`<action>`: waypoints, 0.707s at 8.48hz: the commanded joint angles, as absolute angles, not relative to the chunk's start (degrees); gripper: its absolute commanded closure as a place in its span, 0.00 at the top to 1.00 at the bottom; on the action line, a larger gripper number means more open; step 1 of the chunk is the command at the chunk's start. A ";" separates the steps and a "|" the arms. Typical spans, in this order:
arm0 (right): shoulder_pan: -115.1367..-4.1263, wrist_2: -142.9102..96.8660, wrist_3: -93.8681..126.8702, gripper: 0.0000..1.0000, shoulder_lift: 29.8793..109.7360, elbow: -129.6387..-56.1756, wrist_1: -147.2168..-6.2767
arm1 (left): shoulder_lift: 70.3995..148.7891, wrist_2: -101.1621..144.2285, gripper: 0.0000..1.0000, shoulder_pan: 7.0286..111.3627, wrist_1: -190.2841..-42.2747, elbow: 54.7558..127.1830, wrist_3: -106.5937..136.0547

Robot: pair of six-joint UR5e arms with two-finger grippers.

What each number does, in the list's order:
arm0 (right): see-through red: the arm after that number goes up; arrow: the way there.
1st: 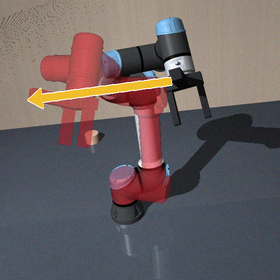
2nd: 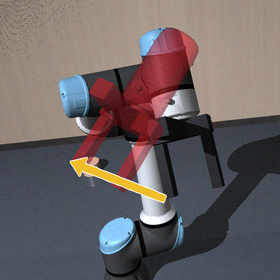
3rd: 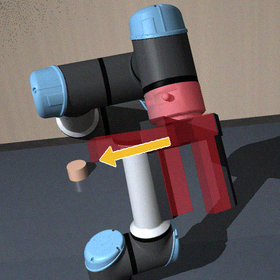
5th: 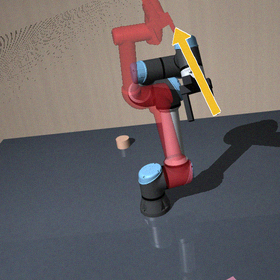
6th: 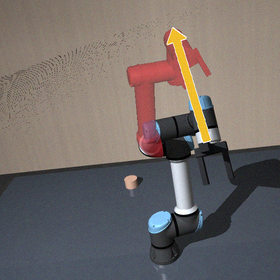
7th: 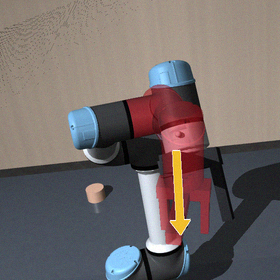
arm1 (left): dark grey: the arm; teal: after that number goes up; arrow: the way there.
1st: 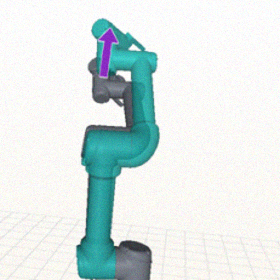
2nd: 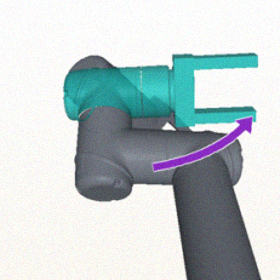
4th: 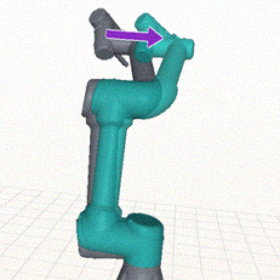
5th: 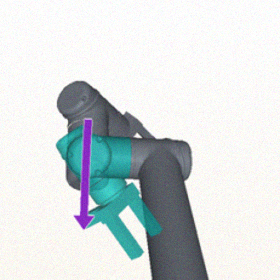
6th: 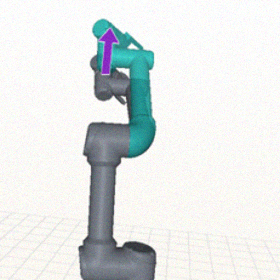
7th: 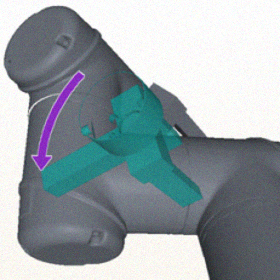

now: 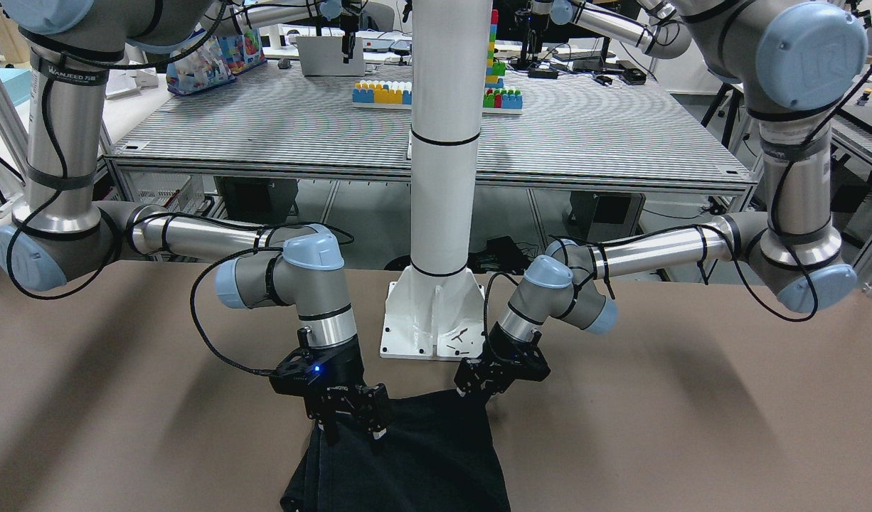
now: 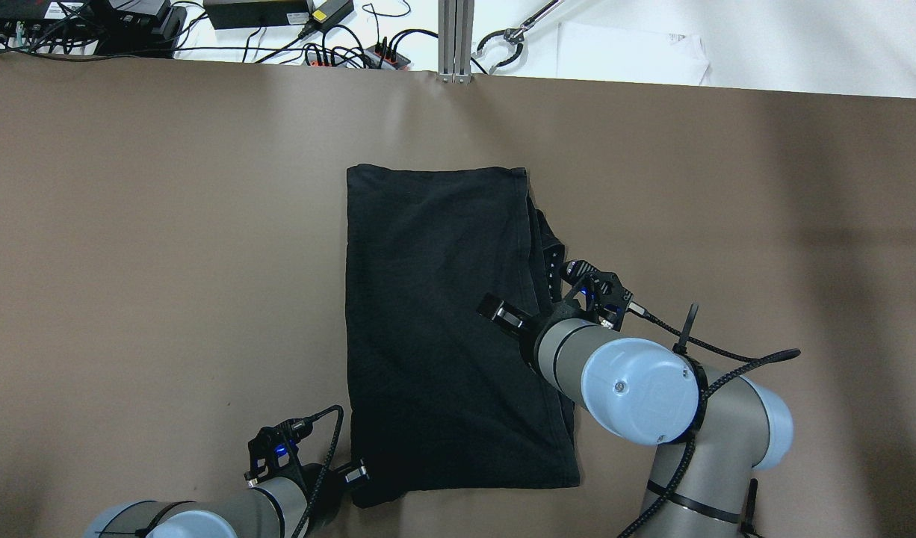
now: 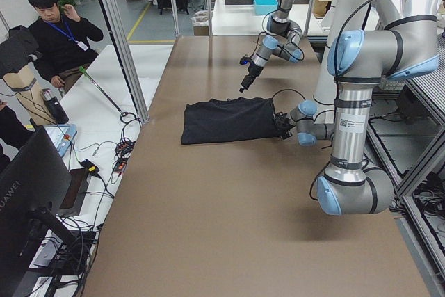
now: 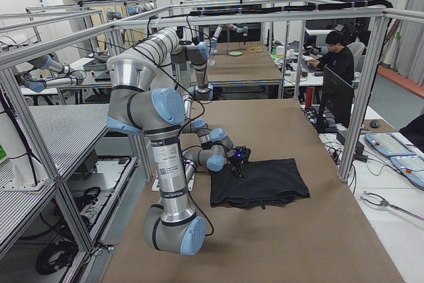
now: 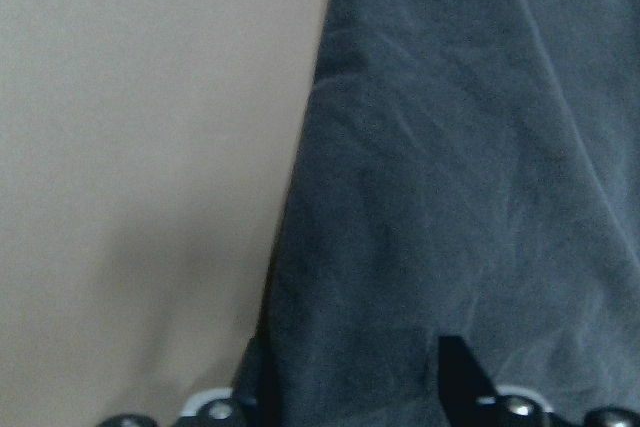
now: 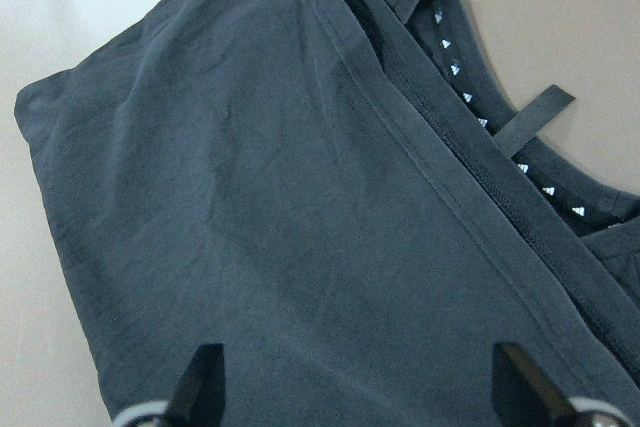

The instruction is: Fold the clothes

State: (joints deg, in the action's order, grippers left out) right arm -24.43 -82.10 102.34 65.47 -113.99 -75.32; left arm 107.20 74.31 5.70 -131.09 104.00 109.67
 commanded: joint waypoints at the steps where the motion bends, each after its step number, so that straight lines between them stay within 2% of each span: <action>1: -24.43 -82.09 102.31 0.94 66.97 -113.91 -71.99 | 107.14 74.27 0.00 5.71 -131.13 104.06 109.42; 6: -21.90 -80.34 102.74 0.93 68.28 -113.82 -71.89 | 102.14 74.44 0.00 5.89 -130.96 111.26 109.16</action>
